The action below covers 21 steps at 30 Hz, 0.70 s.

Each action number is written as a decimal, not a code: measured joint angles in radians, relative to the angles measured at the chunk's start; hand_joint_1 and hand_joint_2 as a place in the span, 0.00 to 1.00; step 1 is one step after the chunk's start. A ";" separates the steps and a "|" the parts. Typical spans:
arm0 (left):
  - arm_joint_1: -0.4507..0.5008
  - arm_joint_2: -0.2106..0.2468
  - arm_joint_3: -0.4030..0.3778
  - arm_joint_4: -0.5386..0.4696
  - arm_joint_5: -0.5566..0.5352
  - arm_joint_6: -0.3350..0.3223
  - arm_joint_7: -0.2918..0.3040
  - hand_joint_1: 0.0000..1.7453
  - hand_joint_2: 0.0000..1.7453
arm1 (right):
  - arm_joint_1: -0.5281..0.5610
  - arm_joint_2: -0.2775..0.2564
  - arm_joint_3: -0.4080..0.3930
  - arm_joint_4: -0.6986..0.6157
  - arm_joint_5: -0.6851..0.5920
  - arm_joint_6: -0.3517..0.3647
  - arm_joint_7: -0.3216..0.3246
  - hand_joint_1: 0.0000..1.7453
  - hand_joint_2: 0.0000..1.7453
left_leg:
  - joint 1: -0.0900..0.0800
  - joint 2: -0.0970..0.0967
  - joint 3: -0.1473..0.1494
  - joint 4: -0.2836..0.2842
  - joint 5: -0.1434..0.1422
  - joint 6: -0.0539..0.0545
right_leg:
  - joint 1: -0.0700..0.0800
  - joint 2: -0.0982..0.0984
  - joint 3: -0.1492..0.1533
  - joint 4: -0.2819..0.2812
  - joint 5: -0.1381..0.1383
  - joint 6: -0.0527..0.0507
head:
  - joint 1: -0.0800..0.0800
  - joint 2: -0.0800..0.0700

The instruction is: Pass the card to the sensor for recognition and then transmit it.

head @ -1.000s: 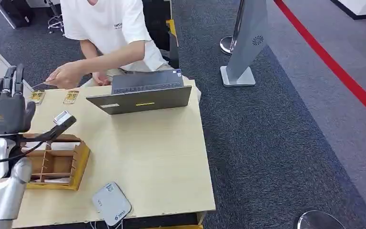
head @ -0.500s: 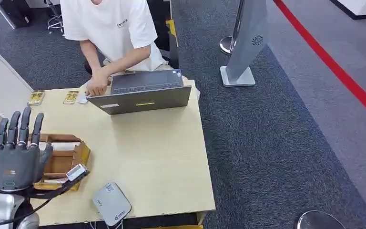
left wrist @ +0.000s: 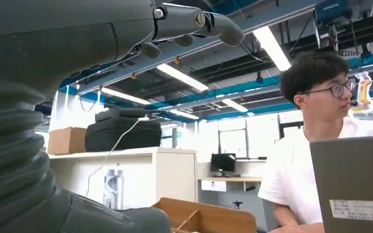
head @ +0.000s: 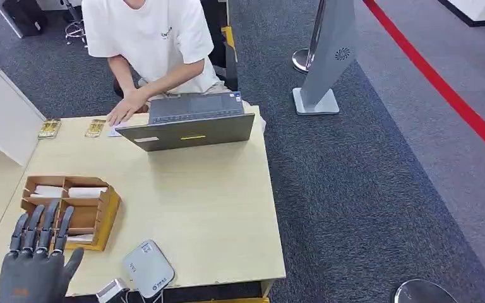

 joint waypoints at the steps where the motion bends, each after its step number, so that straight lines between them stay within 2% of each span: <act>1: 0.003 0.000 -0.002 0.000 0.001 0.000 0.001 0.00 1.00 | 0.000 0.000 0.000 0.000 0.000 -0.001 0.000 0.00 1.00 | 0.000 0.000 0.000 0.000 0.000 0.000 | 0.000 0.000 0.000 0.000 0.000 0.000 | 0.000 0.000; 9: 0.010 -0.018 0.000 0.041 0.028 -0.004 0.043 0.00 1.00 | 0.000 -0.003 0.000 0.000 0.013 -0.007 0.010 0.00 1.00 | 0.000 0.000 0.000 0.000 0.000 0.000 | 0.000 0.000 0.000 0.000 0.000 0.000 | 0.000 0.000; 15: -0.001 -0.056 0.079 0.171 0.049 -0.002 0.027 0.00 1.00 | 0.001 -0.013 0.000 0.000 0.034 -0.004 0.021 0.00 1.00 | 0.000 0.000 0.000 0.000 0.000 0.000 | 0.000 0.000 0.000 0.000 0.000 0.000 | 0.000 0.000; 21: -0.023 -0.084 0.143 0.258 0.055 0.000 0.010 0.00 1.00 | 0.002 -0.021 0.000 -0.001 0.044 -0.004 0.021 0.00 1.00 | 0.000 -0.001 0.000 0.000 0.000 0.000 | 0.000 -0.001 0.000 0.000 0.000 0.000 | 0.000 0.000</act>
